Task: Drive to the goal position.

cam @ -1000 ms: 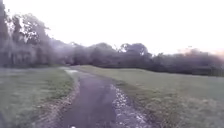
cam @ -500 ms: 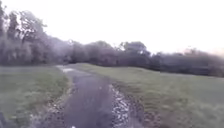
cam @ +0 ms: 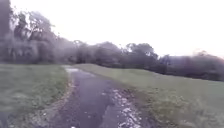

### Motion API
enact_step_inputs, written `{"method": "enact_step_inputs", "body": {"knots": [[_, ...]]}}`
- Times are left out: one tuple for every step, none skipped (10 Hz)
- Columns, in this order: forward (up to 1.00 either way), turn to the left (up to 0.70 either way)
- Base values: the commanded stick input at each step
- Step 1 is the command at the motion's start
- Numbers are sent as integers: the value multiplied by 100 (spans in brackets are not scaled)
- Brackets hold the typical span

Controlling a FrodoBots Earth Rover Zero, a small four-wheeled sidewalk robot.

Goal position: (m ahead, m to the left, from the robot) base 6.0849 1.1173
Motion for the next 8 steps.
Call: {"method": "enact_step_inputs", "body": {"knots": [[70, 0], [70, 0], [70, 0], [70, 0], [70, 0], [70, 0], [70, 0], [70, 23]]}}
